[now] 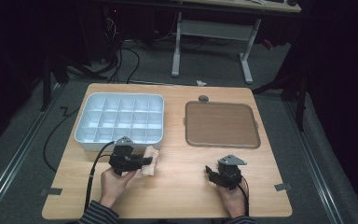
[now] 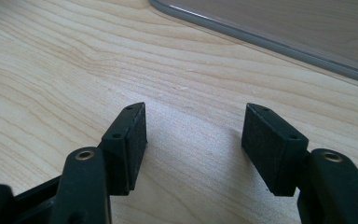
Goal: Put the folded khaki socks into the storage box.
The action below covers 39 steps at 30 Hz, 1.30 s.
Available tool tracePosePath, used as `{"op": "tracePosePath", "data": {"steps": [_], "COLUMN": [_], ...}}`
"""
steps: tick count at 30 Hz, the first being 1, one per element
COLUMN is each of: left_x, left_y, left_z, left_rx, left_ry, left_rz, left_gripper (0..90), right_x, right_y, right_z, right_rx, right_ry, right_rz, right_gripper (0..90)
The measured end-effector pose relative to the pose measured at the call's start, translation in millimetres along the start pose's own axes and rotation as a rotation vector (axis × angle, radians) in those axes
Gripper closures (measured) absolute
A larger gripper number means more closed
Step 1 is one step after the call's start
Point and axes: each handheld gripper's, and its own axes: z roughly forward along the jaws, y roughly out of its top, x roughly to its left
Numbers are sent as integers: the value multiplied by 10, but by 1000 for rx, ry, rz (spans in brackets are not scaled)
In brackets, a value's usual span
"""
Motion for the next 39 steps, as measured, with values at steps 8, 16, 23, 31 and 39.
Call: {"op": "tracePosePath", "data": {"steps": [8, 16, 23, 31, 39], "left_x": [41, 88, 117, 155, 214], "left_y": [-6, -13, -32, -54, -82], "left_z": [-60, -120, -154, -198, -253], "left_rx": [-7, -10, -10, -20, -28], "left_ry": [8, 16, 25, 29, 34], "left_rz": [-9, -21, -28, -42, -59], "left_gripper": [717, 716, 715, 715, 715], "right_x": [-1, -2, -2, -2, -1], "right_y": [0, 0, 0, 0, 0], "right_z": [0, 0, 0, 0, 0], "right_rx": [-1, -1, 0, 0, 1], "right_ry": [1, 2, 3, 4, 4], "right_rz": [0, 0, -1, -1, -1], "right_gripper": [403, 401, 395, 392, 391]}}
